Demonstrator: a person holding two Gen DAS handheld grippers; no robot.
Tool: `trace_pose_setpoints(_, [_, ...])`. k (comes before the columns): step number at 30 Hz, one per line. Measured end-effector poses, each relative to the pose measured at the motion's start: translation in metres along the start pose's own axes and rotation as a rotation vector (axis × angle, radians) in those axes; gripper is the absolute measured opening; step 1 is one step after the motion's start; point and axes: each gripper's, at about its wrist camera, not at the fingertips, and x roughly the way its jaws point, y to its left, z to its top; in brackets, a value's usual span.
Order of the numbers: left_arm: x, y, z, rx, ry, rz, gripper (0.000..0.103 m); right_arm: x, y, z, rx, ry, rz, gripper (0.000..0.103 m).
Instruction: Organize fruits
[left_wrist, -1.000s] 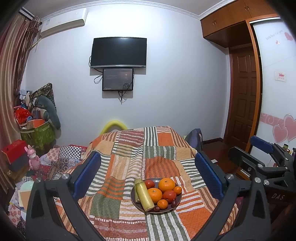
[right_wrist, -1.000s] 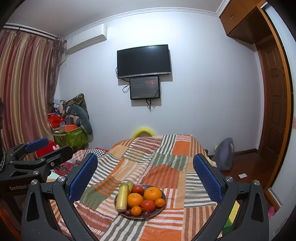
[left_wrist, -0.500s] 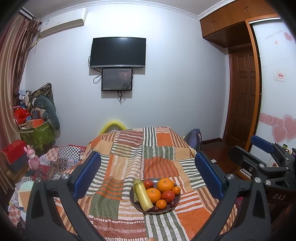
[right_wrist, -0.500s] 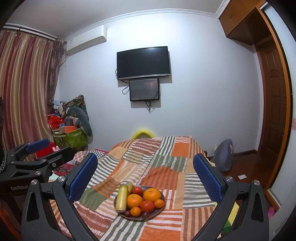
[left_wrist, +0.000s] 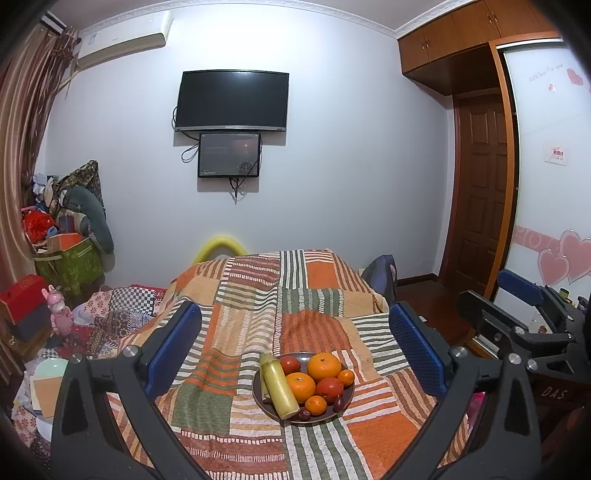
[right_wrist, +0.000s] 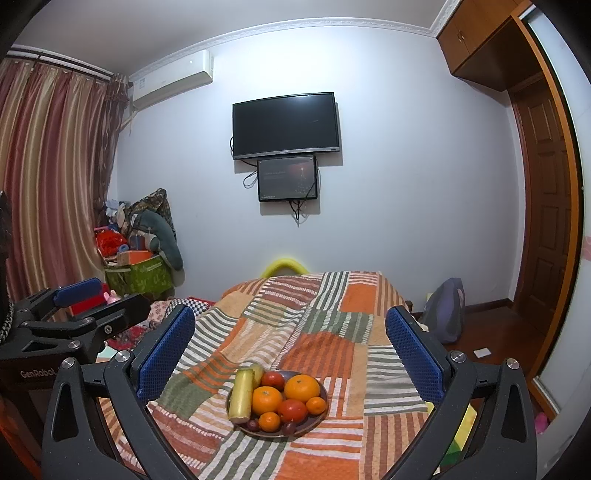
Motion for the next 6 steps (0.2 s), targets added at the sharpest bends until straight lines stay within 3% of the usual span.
trace_pose_setpoints(6, [0.0023, 0.0010, -0.0007, -0.002, 0.011, -0.005, 0.103, 0.0013, -0.0012, 0.0009, 0.001, 0.005, -0.003, 0.103])
